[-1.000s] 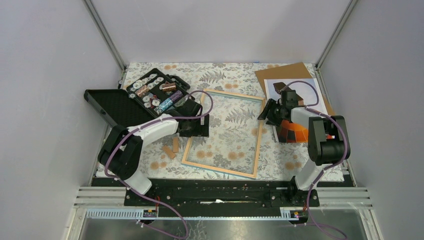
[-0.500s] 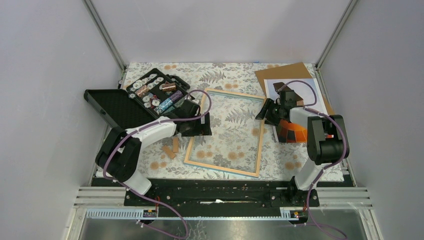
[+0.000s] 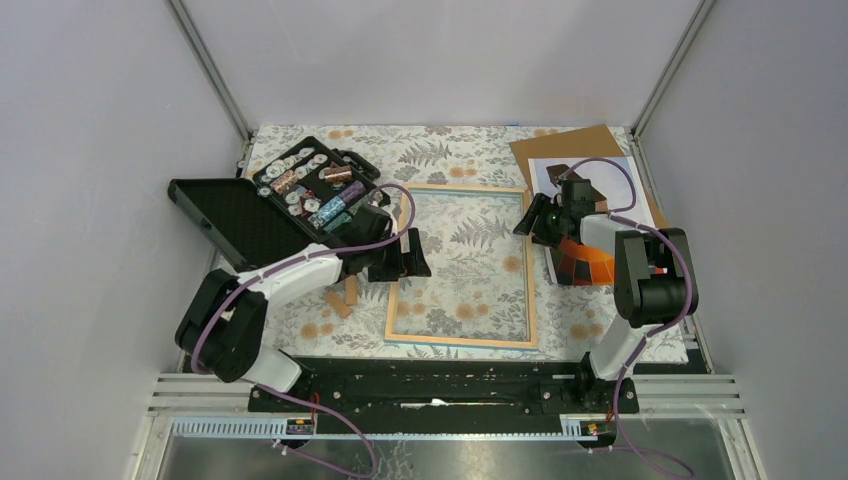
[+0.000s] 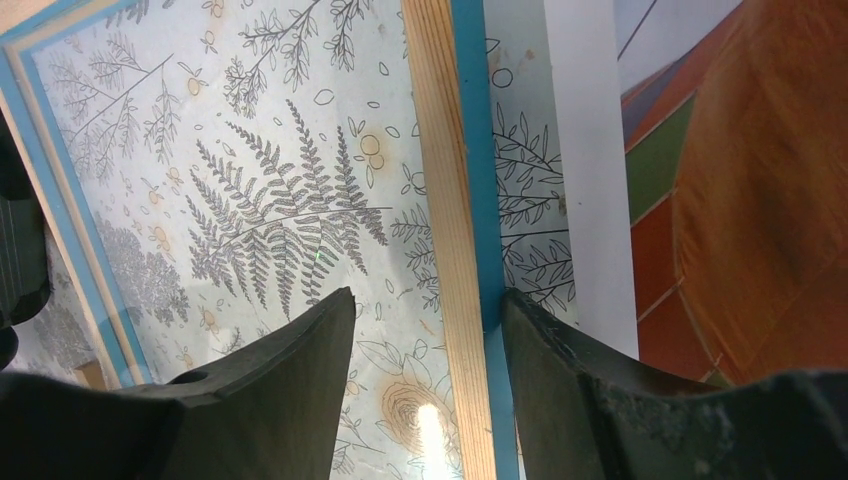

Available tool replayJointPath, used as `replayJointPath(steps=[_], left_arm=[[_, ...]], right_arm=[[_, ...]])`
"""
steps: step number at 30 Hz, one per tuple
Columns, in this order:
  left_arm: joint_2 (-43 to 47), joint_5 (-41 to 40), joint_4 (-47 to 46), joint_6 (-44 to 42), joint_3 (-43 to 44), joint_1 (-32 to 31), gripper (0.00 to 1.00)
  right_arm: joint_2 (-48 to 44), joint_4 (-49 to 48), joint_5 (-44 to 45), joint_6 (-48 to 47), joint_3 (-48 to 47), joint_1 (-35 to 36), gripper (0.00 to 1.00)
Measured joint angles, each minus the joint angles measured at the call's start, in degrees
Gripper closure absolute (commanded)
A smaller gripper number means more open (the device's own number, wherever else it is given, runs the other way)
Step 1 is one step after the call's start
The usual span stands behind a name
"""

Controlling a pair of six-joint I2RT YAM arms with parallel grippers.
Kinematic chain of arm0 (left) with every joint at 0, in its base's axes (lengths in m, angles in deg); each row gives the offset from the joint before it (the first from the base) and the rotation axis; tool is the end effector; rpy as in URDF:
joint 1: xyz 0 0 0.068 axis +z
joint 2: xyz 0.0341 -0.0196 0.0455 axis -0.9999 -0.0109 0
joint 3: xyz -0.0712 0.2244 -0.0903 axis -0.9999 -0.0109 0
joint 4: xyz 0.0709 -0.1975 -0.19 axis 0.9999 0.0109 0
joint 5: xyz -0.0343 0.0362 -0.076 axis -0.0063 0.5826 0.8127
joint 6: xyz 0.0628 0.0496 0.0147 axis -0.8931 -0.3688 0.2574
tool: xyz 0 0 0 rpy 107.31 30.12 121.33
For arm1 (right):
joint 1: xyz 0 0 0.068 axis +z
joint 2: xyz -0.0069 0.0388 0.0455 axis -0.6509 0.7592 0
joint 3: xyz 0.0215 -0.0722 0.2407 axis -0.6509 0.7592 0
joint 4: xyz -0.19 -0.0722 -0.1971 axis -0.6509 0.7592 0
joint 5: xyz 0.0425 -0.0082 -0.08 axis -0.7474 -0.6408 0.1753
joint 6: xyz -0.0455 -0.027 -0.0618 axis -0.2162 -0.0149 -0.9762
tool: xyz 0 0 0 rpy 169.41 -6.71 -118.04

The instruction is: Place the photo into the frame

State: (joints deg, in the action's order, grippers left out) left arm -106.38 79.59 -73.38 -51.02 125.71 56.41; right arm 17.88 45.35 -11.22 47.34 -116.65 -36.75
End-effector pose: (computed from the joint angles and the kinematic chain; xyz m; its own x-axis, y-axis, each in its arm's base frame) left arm 0.2705 -0.1984 0.1300 -0.9271 -0.0971 -0.3619 0.1270 0.8273 -0.5472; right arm 0.3830 0.0485 0.0906 -0.7764 0.3632 -0.5150 0.0635 0.8581 0.5095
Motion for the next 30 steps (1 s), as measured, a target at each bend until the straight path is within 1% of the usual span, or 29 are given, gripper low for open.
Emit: replayJointPath(steps=[7, 16, 18, 19, 23, 27, 30], left_arm=[[2.7, 1.6, 0.0, 1.0, 0.1, 0.0, 0.02], [2.7, 3.4, 1.9, 1.1, 1.6, -0.1, 0.01], [2.0, 3.8, 2.9, 0.9, 2.9, -0.6, 0.01], [1.4, 3.2, 3.8, 0.5, 4.1, -1.0, 0.01], [-1.9, -5.6, 11.3, -2.7, 12.2, -2.4, 0.01], [-1.2, -12.0, 15.1, -4.5, 13.4, -2.1, 0.01], [0.3, -14.3, 16.7, -5.0, 12.8, -1.1, 0.01]], right_arm=[[0.1, -0.3, 0.2, 0.0, 0.0, 0.0, 0.39], [0.2, -0.6, 0.2, 0.0, 0.0, 0.0, 0.38], [0.4, -0.5, -1.0, 0.4, 0.0, 0.2, 0.38], [0.4, -0.5, -1.6, 0.5, 0.0, 0.4, 0.38], [0.5, -0.2, -3.1, 0.8, 0.0, 1.0, 0.36], [0.5, 0.1, -3.3, 1.0, 0.0, 1.0, 0.29], [0.0, 0.5, -2.8, 1.0, 0.0, 1.3, 0.26]])
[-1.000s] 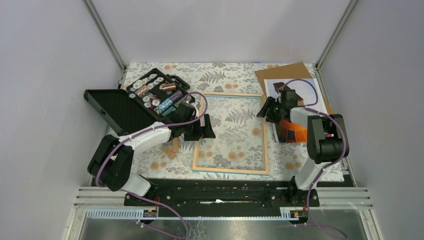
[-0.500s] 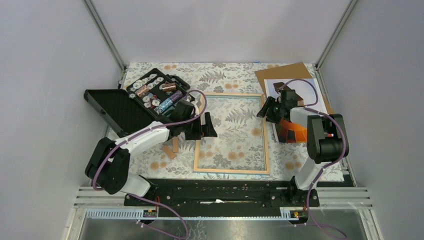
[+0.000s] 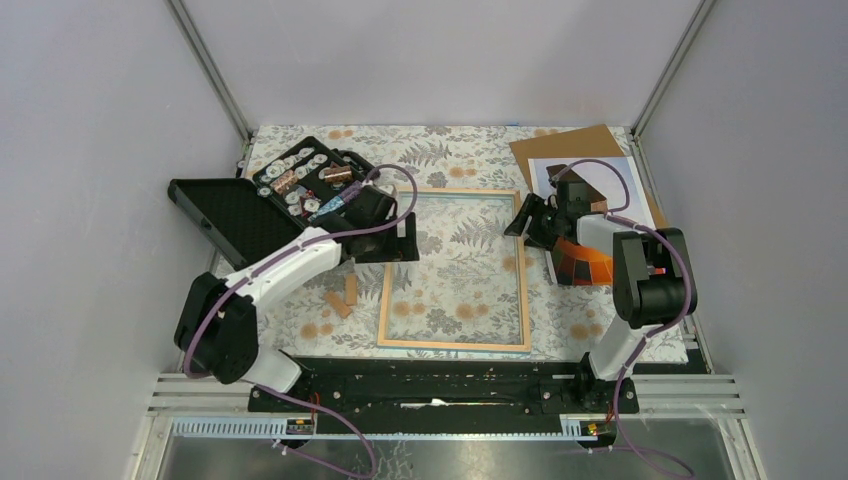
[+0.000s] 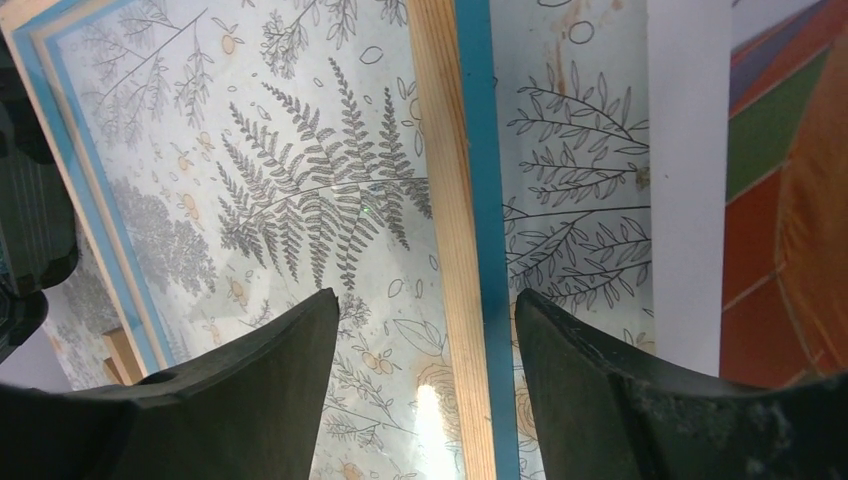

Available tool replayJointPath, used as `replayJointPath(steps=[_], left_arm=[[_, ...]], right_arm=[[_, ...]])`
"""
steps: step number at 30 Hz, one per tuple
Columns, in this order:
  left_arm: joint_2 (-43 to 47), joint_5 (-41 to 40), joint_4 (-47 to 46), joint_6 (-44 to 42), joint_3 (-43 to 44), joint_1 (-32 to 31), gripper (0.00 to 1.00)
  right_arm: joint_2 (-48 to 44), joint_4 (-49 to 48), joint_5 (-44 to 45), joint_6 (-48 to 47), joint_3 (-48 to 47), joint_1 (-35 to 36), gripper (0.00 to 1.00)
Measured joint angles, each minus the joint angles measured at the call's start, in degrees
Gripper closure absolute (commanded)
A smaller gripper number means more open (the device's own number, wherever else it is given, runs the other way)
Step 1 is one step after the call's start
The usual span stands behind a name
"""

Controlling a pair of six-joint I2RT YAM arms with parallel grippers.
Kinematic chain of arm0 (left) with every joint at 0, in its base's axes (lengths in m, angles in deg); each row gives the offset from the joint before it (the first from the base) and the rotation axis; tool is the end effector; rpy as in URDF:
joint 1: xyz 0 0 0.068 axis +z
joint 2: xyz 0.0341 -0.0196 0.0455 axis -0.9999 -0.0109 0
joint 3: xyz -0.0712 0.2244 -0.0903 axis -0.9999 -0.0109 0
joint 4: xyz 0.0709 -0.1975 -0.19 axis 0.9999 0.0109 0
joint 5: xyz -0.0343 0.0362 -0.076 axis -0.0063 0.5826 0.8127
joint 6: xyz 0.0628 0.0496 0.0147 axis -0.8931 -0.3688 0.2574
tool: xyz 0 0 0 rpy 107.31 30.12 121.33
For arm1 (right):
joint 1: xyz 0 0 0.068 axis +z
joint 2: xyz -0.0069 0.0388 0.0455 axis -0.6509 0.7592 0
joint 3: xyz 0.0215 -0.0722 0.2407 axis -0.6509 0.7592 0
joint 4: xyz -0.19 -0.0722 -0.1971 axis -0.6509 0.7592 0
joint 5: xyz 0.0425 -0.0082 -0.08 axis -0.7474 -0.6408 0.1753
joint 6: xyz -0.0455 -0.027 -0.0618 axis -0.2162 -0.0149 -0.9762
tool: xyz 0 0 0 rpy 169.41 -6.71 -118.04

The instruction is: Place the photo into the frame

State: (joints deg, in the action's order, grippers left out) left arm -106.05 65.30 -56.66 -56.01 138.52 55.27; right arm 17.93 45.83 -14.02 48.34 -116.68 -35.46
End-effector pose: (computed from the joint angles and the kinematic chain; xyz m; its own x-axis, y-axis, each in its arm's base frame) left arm 0.2864 -0.1962 0.1822 -0.8816 -0.0521 -0.4690 0.1174 0.9384 -0.3249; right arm 0.3800 0.0602 0.0905 -0.8013 0.3513 -0.4843 0.0360 0.8362 0.5472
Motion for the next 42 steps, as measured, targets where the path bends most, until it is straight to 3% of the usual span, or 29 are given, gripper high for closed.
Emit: replayJointPath(steps=[11, 29, 35, 42], left_arm=[[4.5, 4.0, -5.9, 2.4, -7.6, 8.6, 0.01], [-7.0, 14.0, -20.8, 8.7, -12.9, 9.2, 0.02], [-8.1, 20.0, -23.8, 11.4, -13.1, 11.0, 0.04], [-5.7, 26.4, -26.1, 15.6, -13.1, 11.2, 0.06]], right_arm=[[-1.4, 2.6, 3.8, -0.2, 0.0, 0.2, 0.28], [0.0, 2.6, 4.0, 0.9, 0.4, 0.0, 0.76], [0.3, 0.7, 4.9, 0.0, 0.4, -0.8, 0.80], [0.4, -1.9, 7.7, -0.7, 0.4, -1.9, 0.92]])
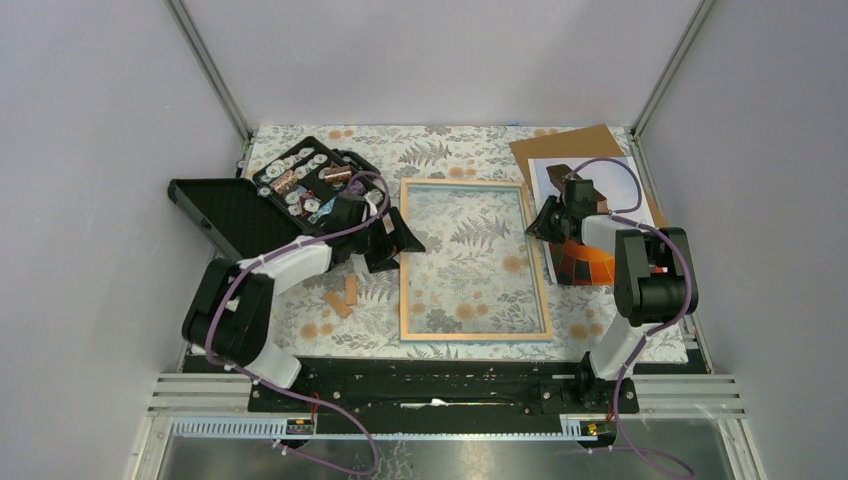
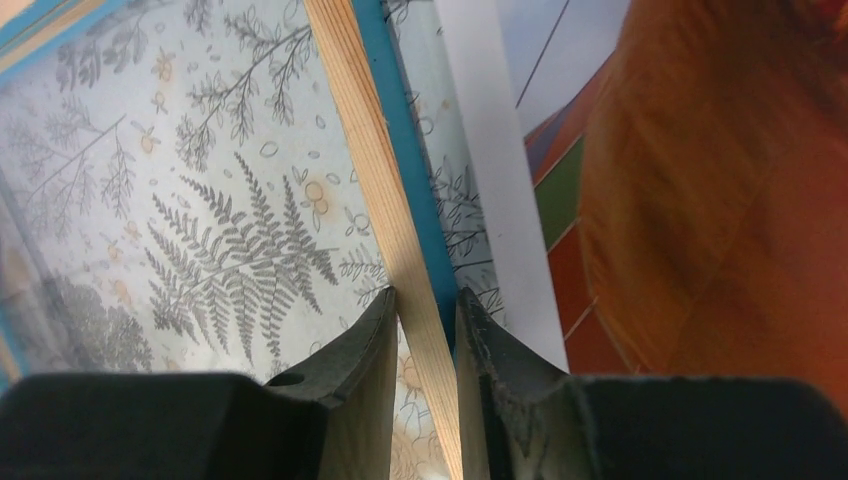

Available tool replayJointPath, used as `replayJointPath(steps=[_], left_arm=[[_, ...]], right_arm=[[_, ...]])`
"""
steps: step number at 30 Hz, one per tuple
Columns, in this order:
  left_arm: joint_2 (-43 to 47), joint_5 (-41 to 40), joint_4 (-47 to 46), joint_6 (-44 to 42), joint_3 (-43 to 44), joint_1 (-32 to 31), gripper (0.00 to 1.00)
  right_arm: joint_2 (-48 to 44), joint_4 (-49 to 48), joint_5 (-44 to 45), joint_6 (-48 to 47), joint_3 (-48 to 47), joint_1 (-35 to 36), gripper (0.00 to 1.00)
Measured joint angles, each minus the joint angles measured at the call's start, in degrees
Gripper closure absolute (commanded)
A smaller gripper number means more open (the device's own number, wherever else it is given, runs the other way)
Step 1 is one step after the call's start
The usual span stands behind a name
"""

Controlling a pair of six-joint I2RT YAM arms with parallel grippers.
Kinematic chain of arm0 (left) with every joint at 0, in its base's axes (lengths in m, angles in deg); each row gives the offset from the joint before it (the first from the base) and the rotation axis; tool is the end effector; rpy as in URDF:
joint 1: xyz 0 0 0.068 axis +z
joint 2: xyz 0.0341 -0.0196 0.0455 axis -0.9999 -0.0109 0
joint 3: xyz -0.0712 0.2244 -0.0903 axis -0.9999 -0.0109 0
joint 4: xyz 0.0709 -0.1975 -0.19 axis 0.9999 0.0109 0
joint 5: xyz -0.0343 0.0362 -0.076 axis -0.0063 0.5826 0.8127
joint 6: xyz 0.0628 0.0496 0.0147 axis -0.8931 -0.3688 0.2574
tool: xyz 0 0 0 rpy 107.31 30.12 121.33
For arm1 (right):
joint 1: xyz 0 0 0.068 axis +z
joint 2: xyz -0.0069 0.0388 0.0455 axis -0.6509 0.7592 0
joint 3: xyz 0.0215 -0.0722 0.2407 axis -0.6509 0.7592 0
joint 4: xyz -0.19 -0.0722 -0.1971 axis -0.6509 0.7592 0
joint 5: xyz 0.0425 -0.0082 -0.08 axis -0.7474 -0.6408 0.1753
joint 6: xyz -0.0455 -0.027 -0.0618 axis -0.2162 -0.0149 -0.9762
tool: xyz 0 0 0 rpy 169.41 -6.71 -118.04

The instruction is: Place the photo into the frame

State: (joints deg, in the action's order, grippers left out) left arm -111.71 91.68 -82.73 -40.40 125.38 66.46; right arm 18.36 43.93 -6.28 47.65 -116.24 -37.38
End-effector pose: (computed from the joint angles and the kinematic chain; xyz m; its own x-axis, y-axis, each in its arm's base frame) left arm 0.3079 -0.1660 0.1170 -0.9278 -0.3224 -0.1880 -0.0873 0.6773 -0.7305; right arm 0.3855 0.0386 0.0864 -0.7425 0.3887 -0.5456 0.1225 0.8795 0.4599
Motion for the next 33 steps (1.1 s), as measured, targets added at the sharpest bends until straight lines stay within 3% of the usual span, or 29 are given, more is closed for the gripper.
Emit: replayJointPath(steps=[5, 8, 14, 16, 18, 20, 26, 29, 33], left_arm=[[9.7, 2.7, -6.5, 4.9, -2.2, 0.1, 0.06], [13.8, 4.4, -16.5, 10.1, -3.1, 0.1, 0.06], [13.2, 8.1, -36.9, 22.1, -8.4, -1.6, 0.04], [12.7, 8.1, -37.5, 23.4, -10.3, -1.6, 0.03], [12.2, 7.8, -34.1, 22.4, -10.2, -1.3, 0.01], [12.5, 5.7, -25.3, 17.9, -7.6, -0.9, 0.01], [15.3, -6.6, 0.4, -0.3, 5.0, -0.5, 0.01], [15.3, -11.4, 6.7, -5.7, 6.1, -0.3, 0.01], [10.9, -15.3, 11.9, -8.9, 5.8, 0.2, 0.01]], right_arm=[[0.0, -1.6, 1.6, 0.1, 0.1, -0.9, 0.94], [0.0, -2.3, 1.6, 0.4, 0.4, -1.1, 0.94], [0.3, -1.3, -3.5, 2.1, 0.8, 0.6, 0.97], [0.3, -0.8, -4.3, 2.5, 0.8, 1.0, 0.97], [0.3, -0.8, -4.6, 2.7, 0.9, 1.0, 0.97], [0.3, -0.8, -4.7, 2.7, 0.9, 1.1, 0.91], [0.3, 0.1, -3.8, 2.5, 0.5, 1.1, 0.49], [0.1, 1.0, -3.7, 2.5, -0.1, 1.3, 0.43], [0.2, 2.7, -2.6, 1.7, -1.3, 2.3, 0.46]])
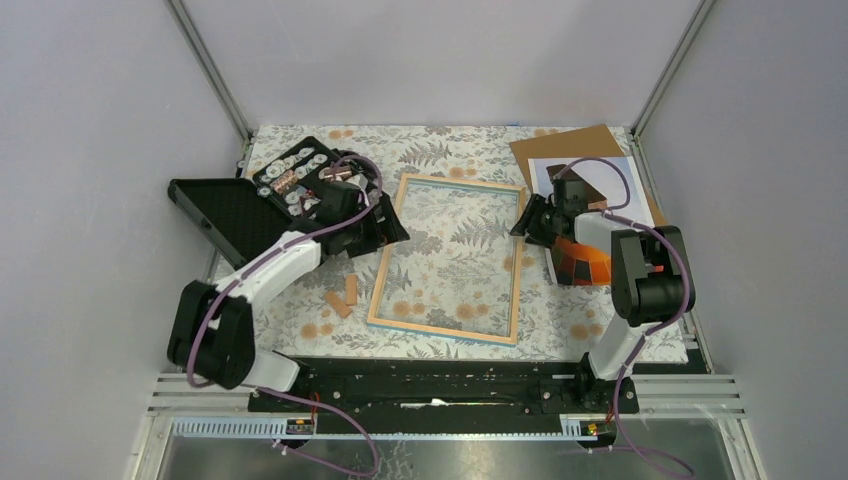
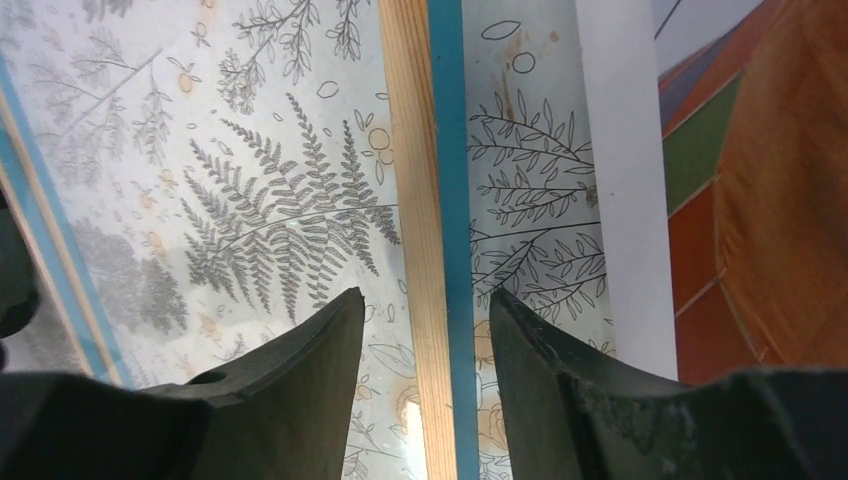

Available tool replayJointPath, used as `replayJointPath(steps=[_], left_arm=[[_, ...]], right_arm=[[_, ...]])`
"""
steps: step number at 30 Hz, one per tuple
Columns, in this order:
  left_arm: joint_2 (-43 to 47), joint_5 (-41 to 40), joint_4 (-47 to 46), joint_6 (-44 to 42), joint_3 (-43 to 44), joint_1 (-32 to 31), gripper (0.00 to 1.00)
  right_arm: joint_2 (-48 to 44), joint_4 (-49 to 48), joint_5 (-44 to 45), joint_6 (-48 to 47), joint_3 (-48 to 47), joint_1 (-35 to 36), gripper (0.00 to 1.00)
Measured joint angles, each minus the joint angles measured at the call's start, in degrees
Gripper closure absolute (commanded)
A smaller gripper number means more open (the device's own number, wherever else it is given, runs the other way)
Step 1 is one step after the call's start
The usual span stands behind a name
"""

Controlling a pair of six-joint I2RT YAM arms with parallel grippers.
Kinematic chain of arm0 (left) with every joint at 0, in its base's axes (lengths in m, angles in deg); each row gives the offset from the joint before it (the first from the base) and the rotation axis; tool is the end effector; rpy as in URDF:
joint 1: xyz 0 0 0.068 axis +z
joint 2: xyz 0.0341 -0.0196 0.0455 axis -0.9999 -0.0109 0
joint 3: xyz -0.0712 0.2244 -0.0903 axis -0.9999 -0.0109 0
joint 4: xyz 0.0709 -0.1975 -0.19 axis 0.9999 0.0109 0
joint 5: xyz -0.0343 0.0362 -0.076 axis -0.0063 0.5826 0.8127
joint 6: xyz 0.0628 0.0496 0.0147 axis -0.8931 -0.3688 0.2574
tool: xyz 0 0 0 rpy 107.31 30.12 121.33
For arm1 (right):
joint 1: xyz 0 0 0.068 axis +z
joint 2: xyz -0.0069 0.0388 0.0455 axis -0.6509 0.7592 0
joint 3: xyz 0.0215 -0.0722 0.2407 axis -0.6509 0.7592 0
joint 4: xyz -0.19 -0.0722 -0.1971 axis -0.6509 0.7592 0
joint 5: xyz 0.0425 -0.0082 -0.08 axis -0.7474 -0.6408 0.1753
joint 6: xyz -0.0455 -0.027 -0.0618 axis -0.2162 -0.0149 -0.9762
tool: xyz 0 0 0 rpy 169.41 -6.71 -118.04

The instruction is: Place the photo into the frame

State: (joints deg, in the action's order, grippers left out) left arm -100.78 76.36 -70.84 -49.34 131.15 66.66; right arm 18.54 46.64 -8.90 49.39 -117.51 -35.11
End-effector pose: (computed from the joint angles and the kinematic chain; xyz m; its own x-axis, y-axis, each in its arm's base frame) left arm 0.3121 -0.1473 0.1902 -0.8198 -0.3255 -0.4712 0.0069 0.8171 -0.5764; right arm 0.3836 0.0570 0.0884 -0.7823 0.3773 -0.4956 0.0987 0.8607 0.4994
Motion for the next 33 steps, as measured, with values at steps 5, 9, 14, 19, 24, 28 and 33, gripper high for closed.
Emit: replayJointPath(steps=[5, 9, 14, 19, 24, 28, 33], left_arm=[[-7.1, -2.0, 0.5, -0.5, -0.7, 0.6, 0.01], [-9.4, -2.2, -1.2, 0.0, -2.6, 0.7, 0.01], [-9.4, -0.3, -4.6, 0.7, -5.6, 0.7, 0.01], [-10.1, 6.4, -8.9, 1.9, -8.5, 0.7, 0.01], [-8.0, 9.7, -8.7, 2.4, -9.3, 1.0, 0.01], [-0.8, 9.7, -2.5, 0.1, -6.4, 3.6, 0.01], [9.2, 9.1, 1.6, -2.8, -3.4, 9.7, 0.01]], right_arm=[[0.2, 2.5, 4.8, -1.3, -1.1, 1.9, 0.59], [0.2, 3.8, 7.4, -1.4, -1.7, 2.3, 0.48], [0.0, 5.8, 12.5, -2.3, -3.1, 2.7, 0.36], [-0.1, 13.0, 18.0, -4.7, -6.5, 2.7, 0.16], [-6.3, 19.1, 20.3, -9.0, -7.7, 4.8, 0.09], [-15.6, 18.5, 18.0, -13.2, -6.5, 16.5, 0.12], [-18.7, 17.5, 16.3, -18.3, -4.0, 39.8, 0.15]])
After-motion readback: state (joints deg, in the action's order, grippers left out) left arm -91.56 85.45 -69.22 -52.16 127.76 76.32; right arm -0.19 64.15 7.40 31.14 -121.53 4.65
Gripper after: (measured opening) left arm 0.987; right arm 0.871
